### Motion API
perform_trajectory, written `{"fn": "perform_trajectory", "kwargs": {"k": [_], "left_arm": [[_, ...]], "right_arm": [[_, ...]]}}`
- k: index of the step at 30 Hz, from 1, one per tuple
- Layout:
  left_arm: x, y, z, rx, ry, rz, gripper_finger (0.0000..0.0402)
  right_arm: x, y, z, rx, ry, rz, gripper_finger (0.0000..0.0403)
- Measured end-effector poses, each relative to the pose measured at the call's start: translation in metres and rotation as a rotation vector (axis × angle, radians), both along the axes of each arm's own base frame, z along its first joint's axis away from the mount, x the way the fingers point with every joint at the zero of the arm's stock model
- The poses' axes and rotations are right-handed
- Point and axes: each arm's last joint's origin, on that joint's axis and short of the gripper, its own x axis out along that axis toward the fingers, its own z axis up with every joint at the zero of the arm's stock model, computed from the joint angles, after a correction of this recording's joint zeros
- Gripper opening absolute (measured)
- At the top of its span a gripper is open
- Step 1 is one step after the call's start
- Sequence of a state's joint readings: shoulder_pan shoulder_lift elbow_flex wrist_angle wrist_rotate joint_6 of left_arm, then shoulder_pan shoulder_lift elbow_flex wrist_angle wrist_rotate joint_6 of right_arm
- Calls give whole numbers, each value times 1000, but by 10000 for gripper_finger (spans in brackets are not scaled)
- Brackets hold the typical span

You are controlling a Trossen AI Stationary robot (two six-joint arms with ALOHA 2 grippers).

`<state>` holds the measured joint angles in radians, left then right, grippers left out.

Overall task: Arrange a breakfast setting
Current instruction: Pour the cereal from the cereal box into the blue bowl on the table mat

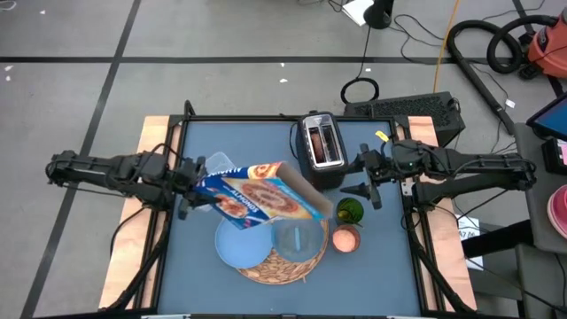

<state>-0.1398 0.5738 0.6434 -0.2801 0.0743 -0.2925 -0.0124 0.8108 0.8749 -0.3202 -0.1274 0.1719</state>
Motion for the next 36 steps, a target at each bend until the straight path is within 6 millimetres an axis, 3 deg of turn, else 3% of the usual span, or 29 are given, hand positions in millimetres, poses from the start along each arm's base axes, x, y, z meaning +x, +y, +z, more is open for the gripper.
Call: {"fn": "perform_trajectory", "kwargs": {"k": [6, 12, 18, 28, 36], "left_arm": [[-13, 1, 3, 4, 127, -29, 195], [-27, 3, 30, 15, 216, -28, 195], [-28, 3, 55, -1, 355, -27, 195], [3, -2, 91, 33, 581, -39, 195], [37, -7, 95, 92, 744, -58, 195]], "right_arm": [[1, 0, 0, 7, -5, -3, 254], [8, 0, -1, 86, -4, -30, 254], [16, 0, -4, 98, 9, -35, 254], [25, 0, -12, 98, 52, -37, 254], [28, 0, -14, 98, 64, -37, 254]]}}
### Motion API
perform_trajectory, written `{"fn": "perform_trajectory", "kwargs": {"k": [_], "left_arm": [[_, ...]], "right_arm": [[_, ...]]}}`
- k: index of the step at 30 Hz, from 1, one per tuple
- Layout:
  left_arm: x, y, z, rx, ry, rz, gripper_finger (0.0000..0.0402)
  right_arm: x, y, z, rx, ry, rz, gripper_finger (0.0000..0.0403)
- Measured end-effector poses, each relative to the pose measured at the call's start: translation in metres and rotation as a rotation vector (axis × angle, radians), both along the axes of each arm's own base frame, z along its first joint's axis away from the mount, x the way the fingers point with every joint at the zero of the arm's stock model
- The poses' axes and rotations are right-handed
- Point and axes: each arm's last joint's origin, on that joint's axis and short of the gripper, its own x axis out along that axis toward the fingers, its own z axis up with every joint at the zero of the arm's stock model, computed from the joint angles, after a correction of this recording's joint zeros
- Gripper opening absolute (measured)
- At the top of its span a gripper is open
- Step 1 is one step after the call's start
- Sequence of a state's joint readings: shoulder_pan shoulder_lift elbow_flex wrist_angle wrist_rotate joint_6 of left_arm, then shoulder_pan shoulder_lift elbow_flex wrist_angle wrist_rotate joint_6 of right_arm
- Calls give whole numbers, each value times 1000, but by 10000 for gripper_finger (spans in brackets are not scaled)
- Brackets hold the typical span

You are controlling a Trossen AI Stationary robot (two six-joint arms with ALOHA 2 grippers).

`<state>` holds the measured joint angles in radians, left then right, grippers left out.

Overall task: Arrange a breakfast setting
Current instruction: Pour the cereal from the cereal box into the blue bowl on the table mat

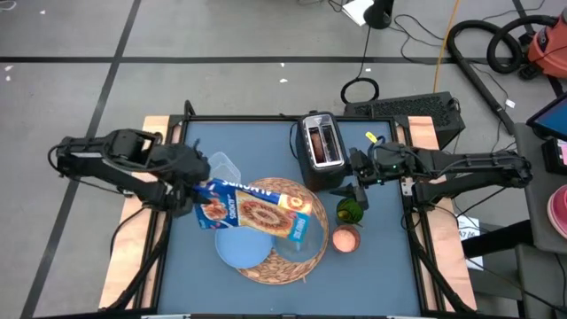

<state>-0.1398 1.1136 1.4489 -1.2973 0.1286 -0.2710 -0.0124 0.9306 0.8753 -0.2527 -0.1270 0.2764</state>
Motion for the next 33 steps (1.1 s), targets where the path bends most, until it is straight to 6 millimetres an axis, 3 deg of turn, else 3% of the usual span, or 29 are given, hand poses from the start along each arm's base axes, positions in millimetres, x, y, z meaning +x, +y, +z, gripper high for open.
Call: {"fn": "perform_trajectory", "kwargs": {"k": [6, 33], "left_arm": [[9, 0, -3, 61, 119, 28, 195], [9, -4, 1, 56, 108, 69, 195]], "right_arm": [[0, 0, 0, 1, 2, 3, 254], [0, 0, 0, -5, 3, 7, 254]]}}
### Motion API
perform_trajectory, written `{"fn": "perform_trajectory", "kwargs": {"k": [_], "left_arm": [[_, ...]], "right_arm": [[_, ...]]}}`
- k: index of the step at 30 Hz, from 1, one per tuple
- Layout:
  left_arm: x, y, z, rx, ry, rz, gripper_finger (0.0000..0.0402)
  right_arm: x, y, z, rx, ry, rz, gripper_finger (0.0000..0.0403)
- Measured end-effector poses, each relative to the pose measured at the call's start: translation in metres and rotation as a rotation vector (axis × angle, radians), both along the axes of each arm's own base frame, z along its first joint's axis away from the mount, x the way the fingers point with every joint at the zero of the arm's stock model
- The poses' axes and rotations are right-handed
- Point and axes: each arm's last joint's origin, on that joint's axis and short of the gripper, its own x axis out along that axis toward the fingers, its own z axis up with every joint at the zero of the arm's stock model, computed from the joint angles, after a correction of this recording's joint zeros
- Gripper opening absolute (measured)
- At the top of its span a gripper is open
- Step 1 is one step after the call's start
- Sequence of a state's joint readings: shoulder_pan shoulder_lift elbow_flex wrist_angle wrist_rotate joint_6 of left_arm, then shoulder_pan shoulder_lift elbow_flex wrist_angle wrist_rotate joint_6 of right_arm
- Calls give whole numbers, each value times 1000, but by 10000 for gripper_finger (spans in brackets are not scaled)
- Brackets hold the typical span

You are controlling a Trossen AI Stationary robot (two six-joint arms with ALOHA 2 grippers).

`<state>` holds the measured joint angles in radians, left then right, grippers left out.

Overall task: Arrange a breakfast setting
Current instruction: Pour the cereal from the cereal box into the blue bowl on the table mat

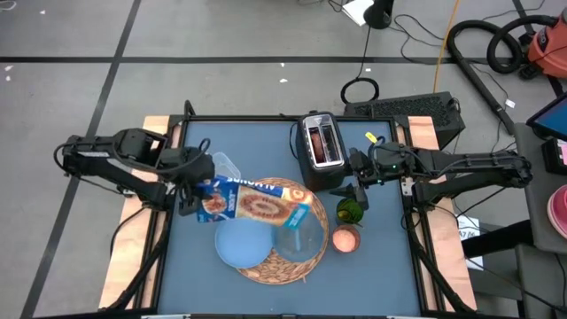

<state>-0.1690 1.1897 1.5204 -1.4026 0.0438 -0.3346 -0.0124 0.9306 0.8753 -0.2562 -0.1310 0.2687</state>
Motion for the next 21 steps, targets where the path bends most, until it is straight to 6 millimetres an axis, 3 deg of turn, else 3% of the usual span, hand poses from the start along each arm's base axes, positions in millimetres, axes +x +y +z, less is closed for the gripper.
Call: {"fn": "perform_trajectory", "kwargs": {"k": [21], "left_arm": [[1, -3, 0, 18, -7, -17, 195]], "right_arm": [[0, 0, 0, 0, 2, 0, 254]]}}
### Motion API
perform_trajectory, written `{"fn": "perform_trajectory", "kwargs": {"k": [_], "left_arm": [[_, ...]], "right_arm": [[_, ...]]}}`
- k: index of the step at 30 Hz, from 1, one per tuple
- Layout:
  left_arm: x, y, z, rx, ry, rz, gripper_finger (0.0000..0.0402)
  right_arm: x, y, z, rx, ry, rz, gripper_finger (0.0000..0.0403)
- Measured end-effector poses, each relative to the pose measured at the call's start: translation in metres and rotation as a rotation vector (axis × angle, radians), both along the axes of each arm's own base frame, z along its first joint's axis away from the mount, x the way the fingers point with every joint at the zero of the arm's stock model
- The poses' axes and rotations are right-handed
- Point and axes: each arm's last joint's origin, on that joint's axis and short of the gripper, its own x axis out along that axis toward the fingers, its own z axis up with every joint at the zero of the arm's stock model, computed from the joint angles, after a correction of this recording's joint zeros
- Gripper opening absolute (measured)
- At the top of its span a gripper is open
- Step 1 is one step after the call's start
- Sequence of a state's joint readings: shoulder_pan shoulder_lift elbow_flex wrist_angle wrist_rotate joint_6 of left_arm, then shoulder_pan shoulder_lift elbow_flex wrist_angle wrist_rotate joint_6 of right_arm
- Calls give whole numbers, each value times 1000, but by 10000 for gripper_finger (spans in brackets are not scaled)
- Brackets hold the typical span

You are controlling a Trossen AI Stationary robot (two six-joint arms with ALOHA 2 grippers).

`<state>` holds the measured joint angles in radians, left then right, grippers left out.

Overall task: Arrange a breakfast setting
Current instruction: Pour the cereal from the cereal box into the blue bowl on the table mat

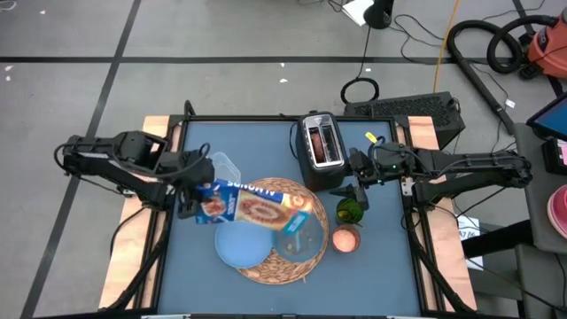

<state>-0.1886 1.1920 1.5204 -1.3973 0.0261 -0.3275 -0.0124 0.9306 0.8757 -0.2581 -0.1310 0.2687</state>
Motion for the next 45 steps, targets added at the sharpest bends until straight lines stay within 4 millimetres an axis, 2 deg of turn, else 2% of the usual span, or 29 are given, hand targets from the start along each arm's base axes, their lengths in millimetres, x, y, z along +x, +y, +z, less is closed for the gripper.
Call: {"fn": "perform_trajectory", "kwargs": {"k": [45], "left_arm": [[0, -3, 0, 9, 0, -3, 195]], "right_arm": [[0, 0, 0, 0, 1, 0, 254]]}}
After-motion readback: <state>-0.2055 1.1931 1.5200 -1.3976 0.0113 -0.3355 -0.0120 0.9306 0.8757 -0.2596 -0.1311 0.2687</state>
